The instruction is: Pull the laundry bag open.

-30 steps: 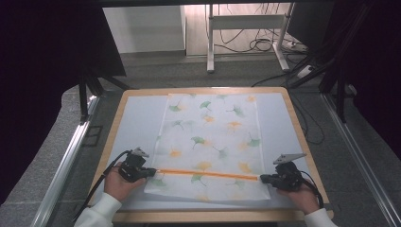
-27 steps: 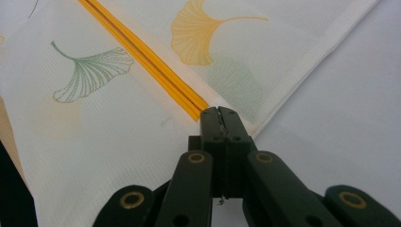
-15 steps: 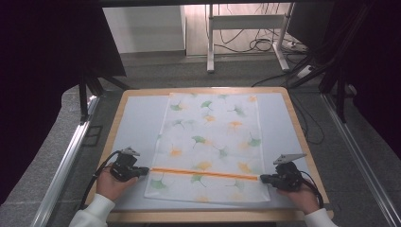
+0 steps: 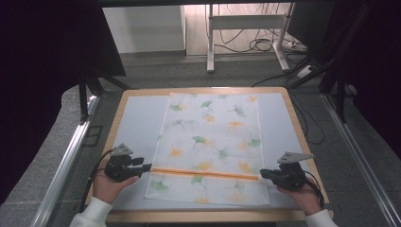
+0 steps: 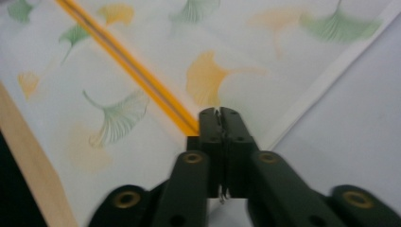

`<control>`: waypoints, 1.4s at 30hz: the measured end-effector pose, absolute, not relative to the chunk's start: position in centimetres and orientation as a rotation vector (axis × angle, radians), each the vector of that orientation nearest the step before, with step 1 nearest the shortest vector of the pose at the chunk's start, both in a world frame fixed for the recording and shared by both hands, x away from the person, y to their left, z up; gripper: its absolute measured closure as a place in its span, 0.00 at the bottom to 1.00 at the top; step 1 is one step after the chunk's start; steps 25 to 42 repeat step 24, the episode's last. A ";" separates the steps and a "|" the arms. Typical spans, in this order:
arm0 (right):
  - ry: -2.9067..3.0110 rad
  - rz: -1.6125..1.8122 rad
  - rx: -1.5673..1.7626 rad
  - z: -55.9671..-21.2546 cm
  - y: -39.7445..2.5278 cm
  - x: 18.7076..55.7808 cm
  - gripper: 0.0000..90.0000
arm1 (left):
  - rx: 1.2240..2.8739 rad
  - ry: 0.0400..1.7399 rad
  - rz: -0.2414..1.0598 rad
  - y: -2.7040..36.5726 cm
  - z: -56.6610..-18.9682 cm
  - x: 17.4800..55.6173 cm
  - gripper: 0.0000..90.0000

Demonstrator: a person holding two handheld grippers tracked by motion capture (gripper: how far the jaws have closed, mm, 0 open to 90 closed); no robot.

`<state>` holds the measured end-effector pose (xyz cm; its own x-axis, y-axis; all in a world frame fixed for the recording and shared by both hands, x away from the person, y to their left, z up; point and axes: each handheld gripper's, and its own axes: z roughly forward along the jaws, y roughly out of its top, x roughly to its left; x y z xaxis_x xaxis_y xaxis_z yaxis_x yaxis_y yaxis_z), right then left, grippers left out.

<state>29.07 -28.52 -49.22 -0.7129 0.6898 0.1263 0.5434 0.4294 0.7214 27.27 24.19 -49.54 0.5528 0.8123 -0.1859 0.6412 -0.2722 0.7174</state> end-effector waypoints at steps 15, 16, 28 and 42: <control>2.320 1.208 1.179 -49.2 -30.3 30.3 0.50 | 1.946 1.171 0.382 24.1 -50.2 27.7 0.37; 2.314 1.207 1.180 -49.2 -30.4 30.3 0.49 | 1.952 1.168 0.388 24.1 -50.2 27.7 0.37; 2.264 1.215 1.206 -49.1 -30.9 30.3 0.38 | 1.965 1.164 0.456 24.1 -50.8 27.9 0.30; 2.264 1.215 1.206 -49.1 -30.9 30.3 0.38 | 1.965 1.164 0.456 24.1 -50.8 27.9 0.30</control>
